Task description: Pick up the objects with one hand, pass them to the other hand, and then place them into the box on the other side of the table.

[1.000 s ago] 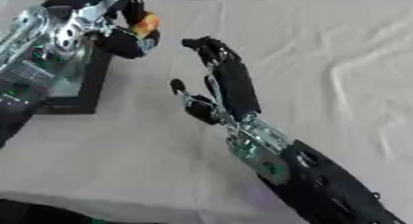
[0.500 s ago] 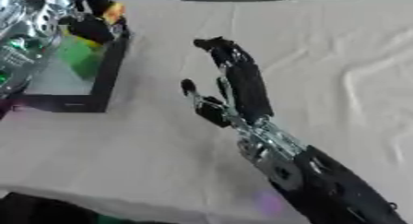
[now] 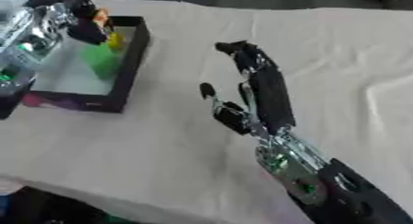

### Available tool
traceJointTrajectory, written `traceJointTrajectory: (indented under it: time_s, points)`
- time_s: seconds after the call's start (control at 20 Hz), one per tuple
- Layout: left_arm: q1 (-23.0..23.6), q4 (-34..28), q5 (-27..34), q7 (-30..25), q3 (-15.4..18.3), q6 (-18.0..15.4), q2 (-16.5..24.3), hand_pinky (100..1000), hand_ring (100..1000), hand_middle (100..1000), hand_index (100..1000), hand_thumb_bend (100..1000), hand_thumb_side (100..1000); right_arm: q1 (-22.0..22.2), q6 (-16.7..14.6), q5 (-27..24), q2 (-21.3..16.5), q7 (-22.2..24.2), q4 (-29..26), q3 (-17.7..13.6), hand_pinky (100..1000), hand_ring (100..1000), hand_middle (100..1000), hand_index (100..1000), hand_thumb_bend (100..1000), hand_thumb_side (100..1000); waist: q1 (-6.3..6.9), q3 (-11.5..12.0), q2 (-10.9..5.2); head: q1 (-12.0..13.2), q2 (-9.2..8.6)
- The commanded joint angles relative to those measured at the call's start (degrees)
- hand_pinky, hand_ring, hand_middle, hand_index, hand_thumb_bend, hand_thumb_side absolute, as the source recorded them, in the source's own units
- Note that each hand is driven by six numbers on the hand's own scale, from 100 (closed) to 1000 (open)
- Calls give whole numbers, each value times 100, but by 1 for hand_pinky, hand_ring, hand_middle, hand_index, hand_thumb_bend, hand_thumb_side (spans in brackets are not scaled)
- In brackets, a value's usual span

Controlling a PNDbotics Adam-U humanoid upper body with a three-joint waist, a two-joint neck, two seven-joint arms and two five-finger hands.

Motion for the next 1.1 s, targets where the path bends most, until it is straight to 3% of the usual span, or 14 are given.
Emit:
traceJointTrajectory:
  time_s: [0.05,0.1,0.2,0.3,0.35,0.4,0.45,0.6,0.7,0.8,0.9,0.95,1.1]
  points:
    - [-62,329,206,258,199,-9,132,664,647,503,452,100,157,-69,17,-19,-77,-25,-152,-78,655,747,667,786,447,100,-2,-7,-126,55,-90]
    - [-58,443,251,341,227,-32,114,682,669,527,503,123,151,-65,23,-22,-78,-33,-154,-84,654,747,666,785,446,100,-9,-9,-124,58,-91]
    - [-47,663,291,476,274,-54,89,752,742,606,712,248,127,-64,31,-35,-79,-53,-164,-93,654,746,666,785,447,100,-18,-14,-122,59,-92]
    - [-41,845,238,530,303,-56,72,785,775,638,787,314,120,-68,38,-46,-87,-71,-180,-105,654,746,665,784,447,100,-18,-15,-120,62,-92]
    - [-39,923,186,521,314,-48,70,809,799,664,821,408,273,-70,44,-53,-94,-80,-189,-113,653,745,665,784,446,100,-16,-16,-120,60,-88]
    - [-37,981,109,505,319,-47,75,818,807,672,850,468,346,-73,51,-62,-101,-88,-200,-120,653,745,665,784,447,100,-14,-17,-121,58,-82]
    - [-31,1022,17,482,323,-51,82,825,812,676,867,537,395,-75,56,-68,-111,-96,-215,-127,653,745,664,783,448,100,-12,-18,-122,53,-78]
    - [-7,1071,-198,359,368,-69,80,822,811,672,861,579,420,-79,76,-88,-135,-111,-258,-148,654,745,664,783,450,100,-9,-21,-125,27,-73]
    - [9,1045,-274,310,393,-82,92,817,806,662,852,546,389,-79,87,-97,-150,-119,-288,-160,654,745,664,782,448,100,-7,-25,-128,7,-75]
    - [26,962,-322,335,421,-78,101,806,796,650,834,431,356,-81,104,-110,-164,-132,-319,-179,654,745,663,782,449,100,-1,-29,-133,-3,-66]
    - [55,778,-280,450,472,-78,111,784,784,665,806,246,332,-82,135,-130,-184,-154,-379,-216,653,744,659,781,365,100,5,-36,-140,-14,-50]
    - [80,610,-180,585,524,-105,123,761,774,667,788,100,361,-82,158,-166,-198,-175,-431,-250,652,743,659,780,329,100,6,-42,-143,-29,-41]
    - [225,-179,667,1672,819,-465,178,671,725,628,738,100,484,-77,259,-348,-284,-276,-681,-420,650,741,656,776,206,100,-2,-64,-152,-119,-17]
